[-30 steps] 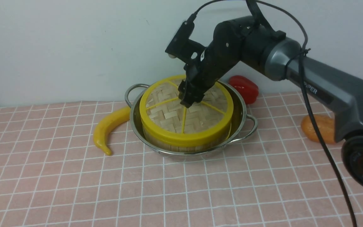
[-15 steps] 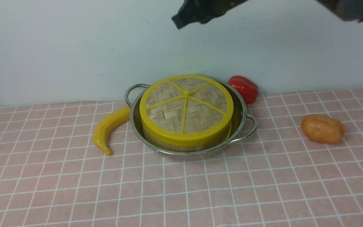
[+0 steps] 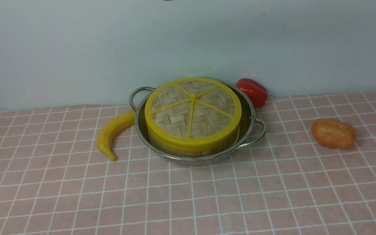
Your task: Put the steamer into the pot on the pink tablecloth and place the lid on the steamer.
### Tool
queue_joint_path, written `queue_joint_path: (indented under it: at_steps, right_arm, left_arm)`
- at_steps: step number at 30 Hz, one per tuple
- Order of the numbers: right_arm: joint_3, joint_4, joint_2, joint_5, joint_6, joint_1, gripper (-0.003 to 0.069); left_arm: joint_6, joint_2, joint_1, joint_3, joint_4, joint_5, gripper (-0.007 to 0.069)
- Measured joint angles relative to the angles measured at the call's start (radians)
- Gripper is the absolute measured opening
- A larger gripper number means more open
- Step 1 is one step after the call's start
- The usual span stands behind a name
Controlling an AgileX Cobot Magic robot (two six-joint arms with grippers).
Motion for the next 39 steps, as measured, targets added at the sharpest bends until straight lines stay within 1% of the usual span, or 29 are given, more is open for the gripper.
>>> queue_joint_path:
  at_steps: [2,3,4,5,6,7,8,9,10,11,12,13,14,15,16,18,21,23,24,25,29,32,35,37,39]
  right_arm:
    - [0.101,-0.030,-0.048,0.076,-0.023,0.000,0.0004]
    - [0.177,-0.041,-0.077,0.102,-0.029,0.000,0.0004]
    - [0.195,-0.043,-0.093,0.105,-0.031,0.000,0.0005]
    - [0.372,-0.065,-0.172,0.119,-0.042,0.000,0.0006]
    - [0.394,-0.068,-0.195,0.119,-0.044,0.000,0.0007]
    - [0.575,-0.099,-0.298,0.096,-0.052,0.000,0.0010]
    - [0.667,-0.116,-0.354,0.069,-0.056,0.000,0.0011]
    - [0.804,-0.144,-0.444,0.009,-0.061,0.000,0.0013]
    - [0.894,-0.159,-0.508,-0.038,-0.063,0.000,0.0015]
    - [0.937,-0.167,-0.524,-0.063,-0.063,0.000,0.0015]
    - [1.086,-0.192,-0.637,-0.152,-0.065,0.000,0.0018]
    - [1.186,-0.207,-0.715,-0.218,-0.066,0.000,0.0020]
    - [1.244,-0.221,-0.776,-0.259,-0.066,0.000,0.0022]
    - [1.371,-0.235,-0.866,-0.352,-0.067,-0.004,0.0025]
    - [1.438,-0.240,-0.942,-0.404,-0.067,-0.011,0.0027]
    - [1.587,-0.246,-1.093,-0.528,-0.067,-0.045,0.0031]
    - [1.767,-0.250,-1.310,-0.681,-0.049,-0.144,0.0038]
    - [1.869,-0.250,-1.450,-0.768,-0.022,-0.232,0.0043]
    - [1.877,-0.250,-1.450,-0.768,-0.022,-0.240,0.0043]
    - [1.925,-0.254,-1.526,-0.819,-0.016,-0.286,0.0047]
    - [2.056,-0.291,-1.698,-0.909,-0.014,-0.391,0.0067]
    - [2.115,-0.320,-1.779,-0.918,-0.014,-0.408,0.0077]
    - [2.221,-0.372,-1.921,-0.909,-0.014,-0.409,0.0092]
    - [2.232,-0.376,-1.947,-0.901,-0.014,-0.409,0.0097]
    - [2.236,-0.378,-1.962,-0.856,-0.006,-0.409,0.0104]
  left_arm:
    - [0.000,0.000,0.000,0.000,0.000,0.000,0.0243]
    - [0.000,0.000,0.000,0.000,0.000,0.000,0.0243]
    - [0.000,0.000,0.000,0.000,0.000,0.000,0.0243]
    - [0.000,0.000,0.000,0.000,0.000,0.000,0.0243]
    - [0.000,0.000,0.000,0.000,0.000,0.000,0.0243]
    - [0.000,0.000,0.000,0.000,0.000,0.000,0.0243]
    - [0.000,0.000,0.000,0.000,0.000,0.000,0.0243]
    - [0.000,0.000,0.000,0.000,0.000,0.000,0.0243]
    - [0.000,0.000,0.000,0.000,0.000,0.000,0.0243]
    - [0.000,0.000,0.000,0.000,0.000,0.000,0.0243]
    - [0.000,0.000,0.000,0.000,0.000,0.000,0.0243]
    - [0.000,0.000,0.000,0.000,0.000,0.000,0.0243]
    - [0.000,0.000,0.000,0.000,0.000,0.000,0.0243]
    - [0.000,0.000,0.000,0.000,0.000,0.000,0.0243]
    - [0.000,0.000,0.000,0.000,0.000,0.000,0.0243]
    - [0.000,0.000,0.000,0.000,0.000,0.000,0.0243]
    - [0.000,0.000,0.000,0.000,0.000,0.000,0.0243]
    - [0.000,0.000,0.000,0.000,0.000,0.000,0.0243]
    - [0.000,0.000,0.000,0.000,0.000,0.000,0.0243]
    - [0.000,0.000,0.000,0.000,0.000,0.000,0.0243]
    - [0.000,0.000,0.000,0.000,0.000,0.000,0.0243]
    - [0.000,0.000,0.000,0.000,0.000,0.000,0.0243]
    - [0.000,0.000,0.000,0.000,0.000,0.000,0.0243]
    - [0.000,0.000,0.000,0.000,0.000,0.000,0.0243]
    - [0.000,0.000,0.000,0.000,0.000,0.000,0.0243]
